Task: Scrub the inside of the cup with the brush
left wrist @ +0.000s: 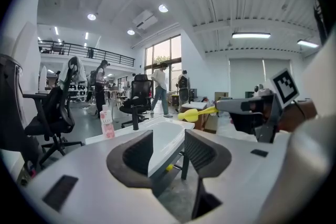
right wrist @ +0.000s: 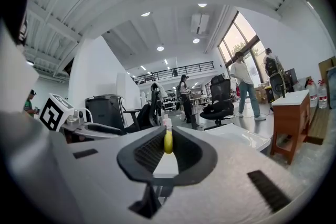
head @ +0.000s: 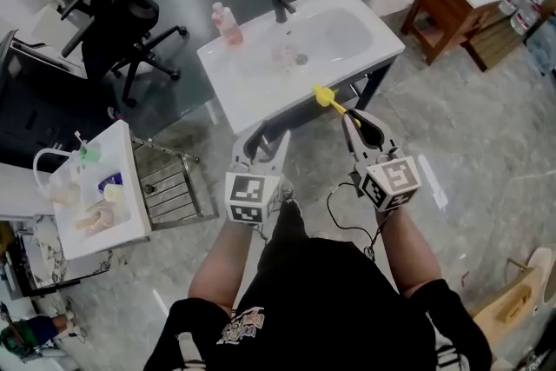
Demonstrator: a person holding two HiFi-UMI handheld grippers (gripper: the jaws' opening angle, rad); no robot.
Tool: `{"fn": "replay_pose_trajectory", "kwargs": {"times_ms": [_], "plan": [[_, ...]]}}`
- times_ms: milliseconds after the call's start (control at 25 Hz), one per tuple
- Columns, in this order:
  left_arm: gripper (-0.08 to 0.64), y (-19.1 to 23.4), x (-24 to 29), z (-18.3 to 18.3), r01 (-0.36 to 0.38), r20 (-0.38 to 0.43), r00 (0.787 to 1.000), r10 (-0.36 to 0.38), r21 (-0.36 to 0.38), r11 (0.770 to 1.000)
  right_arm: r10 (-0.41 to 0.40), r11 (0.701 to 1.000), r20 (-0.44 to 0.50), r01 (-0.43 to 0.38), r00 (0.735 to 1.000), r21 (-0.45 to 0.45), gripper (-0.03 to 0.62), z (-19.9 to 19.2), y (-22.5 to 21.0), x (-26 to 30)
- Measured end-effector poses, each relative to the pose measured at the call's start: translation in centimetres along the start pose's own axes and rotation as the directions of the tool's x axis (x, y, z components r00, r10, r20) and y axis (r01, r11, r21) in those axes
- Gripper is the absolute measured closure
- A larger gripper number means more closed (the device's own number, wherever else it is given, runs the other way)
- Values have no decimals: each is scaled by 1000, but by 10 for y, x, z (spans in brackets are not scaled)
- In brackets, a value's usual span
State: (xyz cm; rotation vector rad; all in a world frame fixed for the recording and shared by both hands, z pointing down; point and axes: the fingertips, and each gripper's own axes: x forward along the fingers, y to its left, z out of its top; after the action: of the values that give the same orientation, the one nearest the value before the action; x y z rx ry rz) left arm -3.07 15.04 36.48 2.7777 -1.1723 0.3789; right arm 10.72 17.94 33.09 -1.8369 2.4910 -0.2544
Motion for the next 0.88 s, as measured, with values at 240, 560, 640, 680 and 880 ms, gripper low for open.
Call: {"fn": "replay_pose_trajectory", "kwargs": {"times_ms": [240,560,640,680,880], "plan": [[392,45,40,1,-3,-15,1000,3,-22,1000,-8,1000,-32,9,999,8,555,-5,-14,54],[391,101,92,3,15,-38,999,-16,-38,999,-32,999,-53,34,998,23,555,-3,-34,126],[391,113,103,3,22,-49,999,-24,-43,999,-40,999,-59,42,997,25,555,-3,-38,143],[391,119,109,3,26,-55,998,-28,-44,999,-44,999,-61,46,997,25,555,-3,-41,150],[391,148,132,-1,37,-61,997,-40,-45,998,-60,998,-68,62,996,18,555,-1,-47,184]]}}
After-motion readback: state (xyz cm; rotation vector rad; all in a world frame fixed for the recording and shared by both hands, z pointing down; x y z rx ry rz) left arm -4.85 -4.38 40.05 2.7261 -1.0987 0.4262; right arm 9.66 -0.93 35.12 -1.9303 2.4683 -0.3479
